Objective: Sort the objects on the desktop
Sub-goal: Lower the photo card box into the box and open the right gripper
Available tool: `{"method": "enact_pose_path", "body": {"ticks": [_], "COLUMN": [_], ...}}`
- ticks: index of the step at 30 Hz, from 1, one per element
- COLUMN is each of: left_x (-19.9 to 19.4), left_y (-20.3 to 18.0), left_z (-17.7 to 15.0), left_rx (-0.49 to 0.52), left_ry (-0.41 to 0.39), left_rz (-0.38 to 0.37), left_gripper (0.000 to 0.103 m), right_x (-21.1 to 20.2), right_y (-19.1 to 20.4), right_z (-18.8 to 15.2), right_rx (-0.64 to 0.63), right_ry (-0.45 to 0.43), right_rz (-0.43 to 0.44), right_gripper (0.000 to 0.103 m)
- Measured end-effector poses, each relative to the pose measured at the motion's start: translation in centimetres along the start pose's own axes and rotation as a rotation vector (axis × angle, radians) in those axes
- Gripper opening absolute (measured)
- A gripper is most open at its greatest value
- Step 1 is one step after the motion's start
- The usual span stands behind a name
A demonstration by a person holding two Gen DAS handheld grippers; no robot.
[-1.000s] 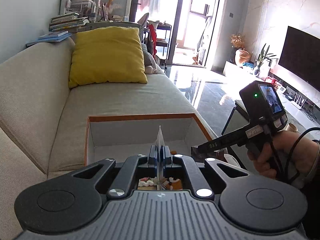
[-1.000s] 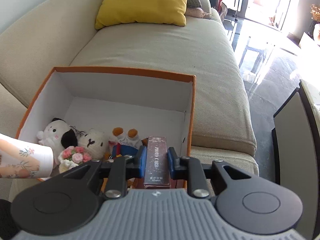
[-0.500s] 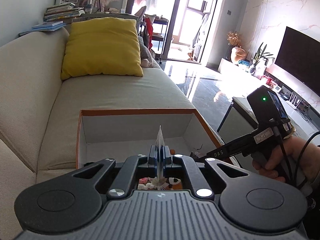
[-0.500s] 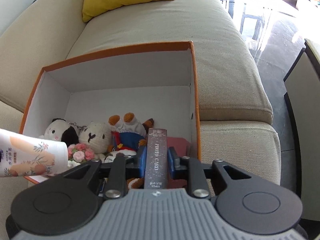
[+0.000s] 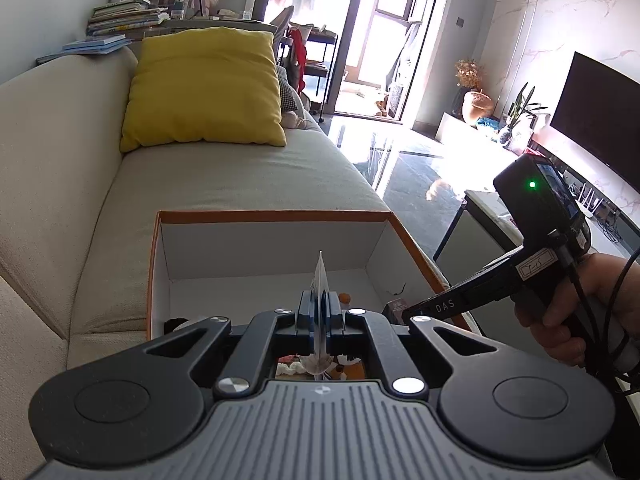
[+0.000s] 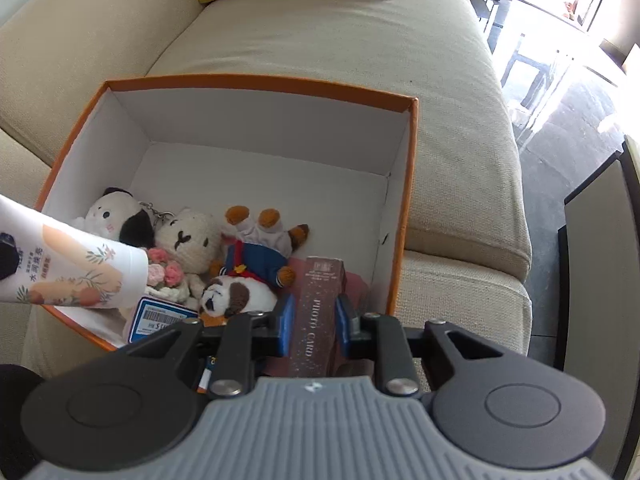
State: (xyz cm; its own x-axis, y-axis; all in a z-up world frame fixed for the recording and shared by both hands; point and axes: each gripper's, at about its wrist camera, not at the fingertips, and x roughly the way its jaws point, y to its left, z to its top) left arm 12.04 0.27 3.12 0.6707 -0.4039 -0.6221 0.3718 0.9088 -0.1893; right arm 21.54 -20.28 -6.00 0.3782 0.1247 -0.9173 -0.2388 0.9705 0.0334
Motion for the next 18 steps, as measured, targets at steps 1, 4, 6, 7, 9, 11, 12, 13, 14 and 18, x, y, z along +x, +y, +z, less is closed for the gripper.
{"method": "enact_pose_path", "body": {"ticks": [1, 4, 6, 7, 9, 11, 12, 13, 14, 18], "left_x": [0.0, 0.0, 0.0, 0.1, 0.1, 0.0, 0.0, 0.0, 0.0, -0.1], "left_y": [0.0, 0.1, 0.1, 0.1, 0.0, -0.1, -0.1, -0.1, 0.0, 0.0], "left_z": [0.0, -0.1, -0.1, 0.0, 0.1, 0.1, 0.1, 0.1, 0.1, 0.2], "left_rx": [0.001, 0.000, -0.003, -0.003, -0.001, 0.002, 0.001, 0.000, 0.000, -0.001], "left_ry": [0.001, 0.003, 0.003, 0.002, 0.001, -0.001, -0.002, -0.004, -0.005, -0.007], "left_rz": [0.001, 0.004, 0.004, 0.005, 0.003, 0.000, -0.002, -0.002, -0.002, -0.004], "left_gripper": [0.005, 0.005, 0.005, 0.005, 0.005, 0.005, 0.005, 0.005, 0.005, 0.005], "right_x": [0.2, 1.0, 1.2, 1.2, 1.0, 0.5, 0.1, -0.4, -0.7, -0.8], "right_y": [0.0, -0.2, 0.0, 0.2, 0.7, 1.8, 2.4, 2.5, 2.5, 1.9], "right_z": [0.0, -0.1, -0.3, -0.4, -0.5, -0.6, -0.6, -0.4, -0.2, 0.7], "right_rx": [-0.003, 0.024, 0.024, 0.022, 0.008, -0.055, -0.093, -0.112, -0.113, -0.084], "right_ry": [0.004, 0.051, 0.053, 0.045, 0.038, 0.013, -0.014, -0.036, -0.041, -0.014], "right_rz": [-0.008, 0.031, 0.036, 0.034, 0.015, -0.065, -0.114, -0.143, -0.140, -0.092], "right_gripper": [0.023, 0.024, 0.024, 0.023, 0.022, 0.000, 0.000, 0.000, 0.000, 0.000]}}
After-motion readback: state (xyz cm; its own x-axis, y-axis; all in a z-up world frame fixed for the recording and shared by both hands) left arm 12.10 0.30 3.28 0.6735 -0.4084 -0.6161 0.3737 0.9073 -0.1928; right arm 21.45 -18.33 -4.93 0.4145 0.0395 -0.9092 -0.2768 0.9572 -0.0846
